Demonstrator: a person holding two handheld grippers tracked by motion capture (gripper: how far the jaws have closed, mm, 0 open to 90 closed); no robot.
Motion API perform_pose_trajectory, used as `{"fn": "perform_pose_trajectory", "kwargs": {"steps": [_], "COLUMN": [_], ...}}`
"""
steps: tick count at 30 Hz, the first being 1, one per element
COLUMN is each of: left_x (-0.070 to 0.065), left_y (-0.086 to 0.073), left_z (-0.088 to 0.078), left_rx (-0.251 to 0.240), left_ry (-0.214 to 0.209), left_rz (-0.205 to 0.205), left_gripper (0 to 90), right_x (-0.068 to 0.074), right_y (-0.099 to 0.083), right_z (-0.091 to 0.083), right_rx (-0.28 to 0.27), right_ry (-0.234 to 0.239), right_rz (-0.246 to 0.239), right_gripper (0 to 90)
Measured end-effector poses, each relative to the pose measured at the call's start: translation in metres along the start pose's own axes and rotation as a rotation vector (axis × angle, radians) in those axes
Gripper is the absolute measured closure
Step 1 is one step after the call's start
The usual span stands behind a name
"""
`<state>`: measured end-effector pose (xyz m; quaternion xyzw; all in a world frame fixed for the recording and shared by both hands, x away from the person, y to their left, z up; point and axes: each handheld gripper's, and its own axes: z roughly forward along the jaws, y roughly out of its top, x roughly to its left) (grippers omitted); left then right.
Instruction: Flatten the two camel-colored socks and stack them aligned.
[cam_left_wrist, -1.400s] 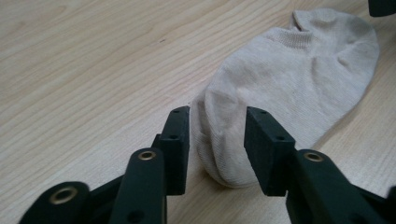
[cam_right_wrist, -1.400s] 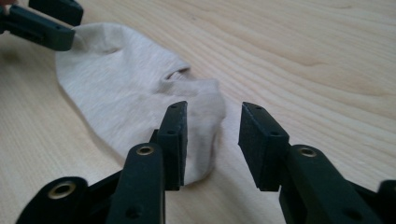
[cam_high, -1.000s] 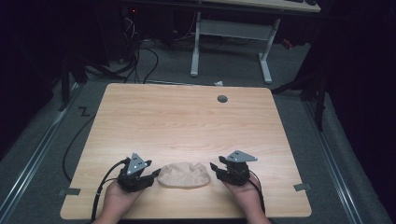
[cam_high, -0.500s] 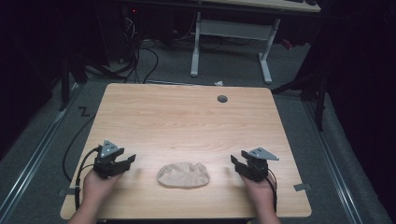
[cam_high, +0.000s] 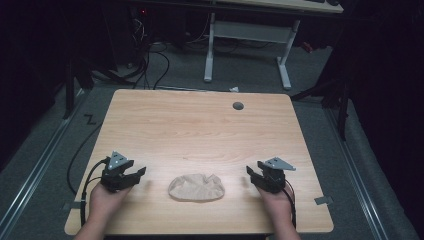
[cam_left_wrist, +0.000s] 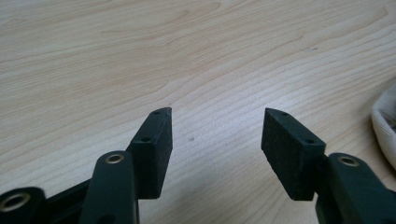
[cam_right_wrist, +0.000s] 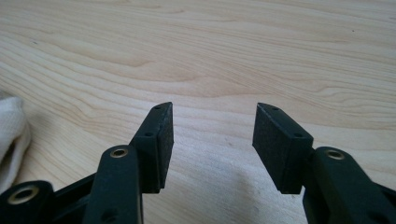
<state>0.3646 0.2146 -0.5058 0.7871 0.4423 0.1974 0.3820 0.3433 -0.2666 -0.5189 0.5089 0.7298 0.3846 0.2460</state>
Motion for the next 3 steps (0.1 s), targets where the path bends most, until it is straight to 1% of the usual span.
{"fn": "perform_pose_trajectory", "kwargs": {"steps": [1, 3], "left_x": [-0.0025, -0.0076], "left_y": [0.0015, 0.0046], "left_z": [-0.0031, -0.0081], "left_rx": [0.002, -0.009], "left_ry": [0.019, 0.035], "left_rz": [0.033, 0.076], "left_gripper": [43.7, 43.0], "right_x": [0.0004, 0.0024], "right_y": [0.0004, 0.0019], "right_z": [-0.0002, 0.0006], "right_rx": [-0.001, -0.007], "right_ry": [0.003, 0.006], "right_rz": [0.005, -0.005], "right_gripper": [48.5, 48.3]}}
